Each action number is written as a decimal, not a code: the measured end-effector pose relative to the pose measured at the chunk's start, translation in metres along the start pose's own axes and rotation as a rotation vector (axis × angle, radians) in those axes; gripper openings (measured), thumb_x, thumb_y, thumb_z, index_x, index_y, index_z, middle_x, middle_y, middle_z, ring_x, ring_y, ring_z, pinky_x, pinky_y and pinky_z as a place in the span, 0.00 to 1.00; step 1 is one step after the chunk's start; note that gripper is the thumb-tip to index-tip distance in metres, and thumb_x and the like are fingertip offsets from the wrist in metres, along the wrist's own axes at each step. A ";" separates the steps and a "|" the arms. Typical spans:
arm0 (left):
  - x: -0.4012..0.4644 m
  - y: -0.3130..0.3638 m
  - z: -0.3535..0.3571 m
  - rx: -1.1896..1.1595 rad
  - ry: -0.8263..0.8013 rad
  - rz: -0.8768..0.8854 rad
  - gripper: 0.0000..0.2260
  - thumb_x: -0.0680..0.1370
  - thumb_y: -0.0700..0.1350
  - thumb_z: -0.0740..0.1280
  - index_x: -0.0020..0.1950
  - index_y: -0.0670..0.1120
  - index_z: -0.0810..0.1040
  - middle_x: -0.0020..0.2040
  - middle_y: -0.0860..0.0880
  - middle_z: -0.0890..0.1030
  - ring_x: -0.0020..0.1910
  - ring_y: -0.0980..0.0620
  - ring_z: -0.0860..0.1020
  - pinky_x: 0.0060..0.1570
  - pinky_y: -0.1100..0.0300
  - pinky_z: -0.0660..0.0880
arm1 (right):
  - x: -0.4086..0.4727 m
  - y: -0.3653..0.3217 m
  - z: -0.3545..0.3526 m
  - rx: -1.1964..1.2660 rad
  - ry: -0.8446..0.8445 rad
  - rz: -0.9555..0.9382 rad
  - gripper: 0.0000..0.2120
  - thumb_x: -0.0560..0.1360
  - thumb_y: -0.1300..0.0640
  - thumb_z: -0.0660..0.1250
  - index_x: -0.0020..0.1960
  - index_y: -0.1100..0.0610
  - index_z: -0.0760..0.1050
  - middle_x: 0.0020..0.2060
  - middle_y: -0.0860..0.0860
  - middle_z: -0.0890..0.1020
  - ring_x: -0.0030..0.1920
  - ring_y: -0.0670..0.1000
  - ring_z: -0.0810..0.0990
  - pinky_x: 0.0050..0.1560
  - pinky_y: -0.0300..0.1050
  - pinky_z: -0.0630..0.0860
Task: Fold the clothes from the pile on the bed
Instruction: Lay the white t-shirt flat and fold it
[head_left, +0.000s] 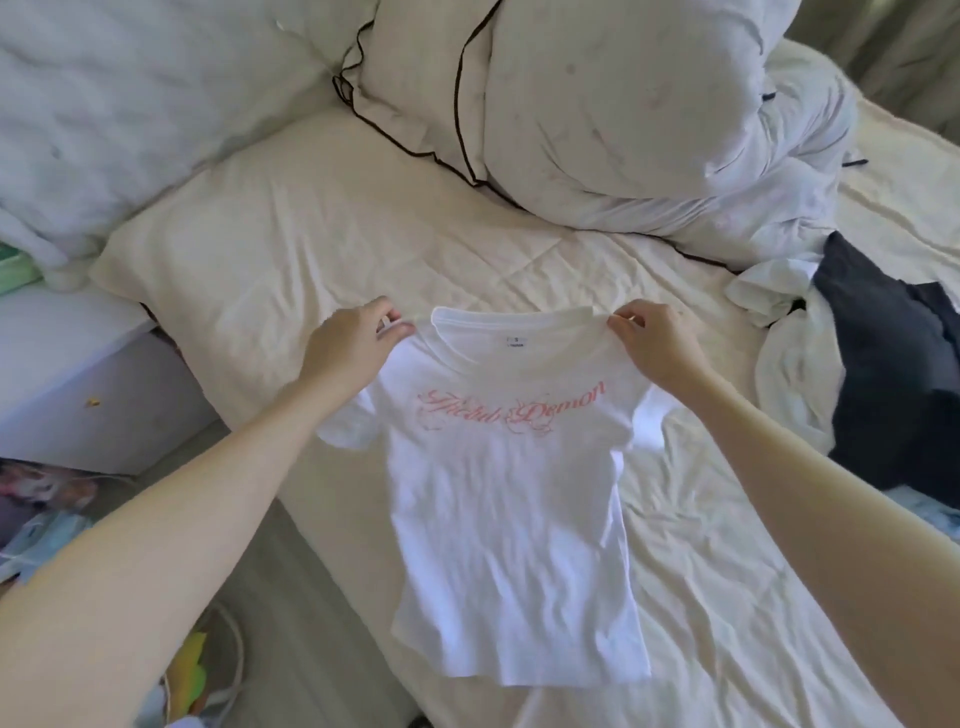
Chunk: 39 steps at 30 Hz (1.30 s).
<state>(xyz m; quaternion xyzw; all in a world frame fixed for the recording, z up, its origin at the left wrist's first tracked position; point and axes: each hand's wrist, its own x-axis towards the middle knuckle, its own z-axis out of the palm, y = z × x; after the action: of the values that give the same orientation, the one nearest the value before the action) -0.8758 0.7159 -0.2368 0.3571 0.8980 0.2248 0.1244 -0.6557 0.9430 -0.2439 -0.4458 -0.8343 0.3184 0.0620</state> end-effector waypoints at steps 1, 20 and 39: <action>0.016 -0.006 0.014 0.018 0.015 0.004 0.12 0.77 0.54 0.64 0.46 0.46 0.75 0.30 0.53 0.70 0.36 0.46 0.71 0.36 0.57 0.63 | 0.019 0.007 0.012 0.002 0.001 0.006 0.12 0.79 0.55 0.61 0.55 0.61 0.79 0.51 0.57 0.81 0.53 0.57 0.76 0.46 0.41 0.65; -0.104 -0.140 0.180 -0.534 -0.088 -0.749 0.09 0.79 0.45 0.64 0.56 0.42 0.74 0.53 0.39 0.79 0.52 0.39 0.78 0.57 0.44 0.74 | -0.073 0.111 0.180 0.114 0.173 0.256 0.16 0.78 0.61 0.62 0.65 0.64 0.71 0.60 0.61 0.74 0.62 0.62 0.71 0.63 0.55 0.67; -0.249 -0.144 0.217 -0.503 -0.456 -0.751 0.07 0.78 0.42 0.65 0.56 0.46 0.75 0.58 0.44 0.74 0.51 0.49 0.74 0.46 0.62 0.70 | -0.234 0.185 0.167 0.383 -0.038 0.863 0.11 0.77 0.58 0.63 0.37 0.60 0.71 0.31 0.51 0.70 0.33 0.49 0.67 0.31 0.42 0.61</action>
<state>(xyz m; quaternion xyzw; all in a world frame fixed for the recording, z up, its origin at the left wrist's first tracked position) -0.6984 0.5179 -0.4805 0.0084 0.8326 0.2901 0.4718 -0.4504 0.7541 -0.4423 -0.7264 -0.5002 0.4712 -0.0102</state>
